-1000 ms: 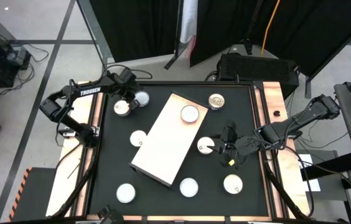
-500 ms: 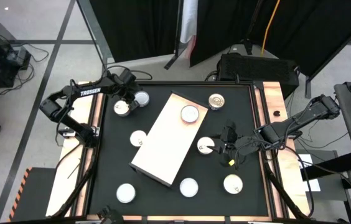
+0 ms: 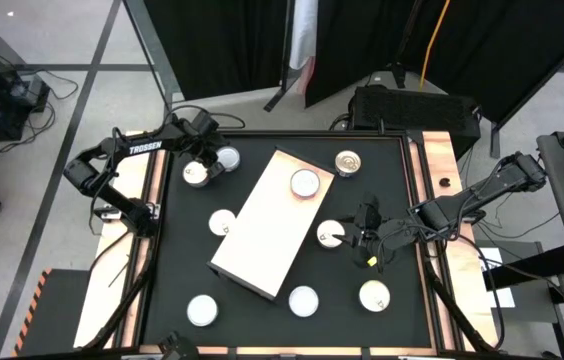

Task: Stack canned seafood by type on shelf
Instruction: Put the green tuna can on the shelf

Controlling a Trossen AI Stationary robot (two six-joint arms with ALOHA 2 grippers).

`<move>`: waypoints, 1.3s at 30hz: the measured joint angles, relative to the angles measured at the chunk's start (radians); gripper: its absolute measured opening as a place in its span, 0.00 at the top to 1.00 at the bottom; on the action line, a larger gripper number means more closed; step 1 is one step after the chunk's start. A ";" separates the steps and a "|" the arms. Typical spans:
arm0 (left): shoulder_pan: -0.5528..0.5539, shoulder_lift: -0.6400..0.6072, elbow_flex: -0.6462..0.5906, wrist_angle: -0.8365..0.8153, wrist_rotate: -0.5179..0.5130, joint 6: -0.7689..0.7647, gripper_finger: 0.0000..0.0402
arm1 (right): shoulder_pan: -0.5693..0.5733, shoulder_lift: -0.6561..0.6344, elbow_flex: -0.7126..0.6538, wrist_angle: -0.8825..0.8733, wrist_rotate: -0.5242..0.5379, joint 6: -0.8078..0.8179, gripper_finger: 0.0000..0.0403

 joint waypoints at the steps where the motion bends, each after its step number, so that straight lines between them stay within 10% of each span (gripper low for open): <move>1: 0.000 0.000 0.000 0.001 0.000 0.000 1.00 | 0.000 0.000 0.000 0.000 0.000 0.000 0.48; 39: -0.001 0.026 -0.059 -0.031 -0.024 -0.047 1.00 | 0.000 0.000 0.000 -0.002 -0.027 0.003 0.48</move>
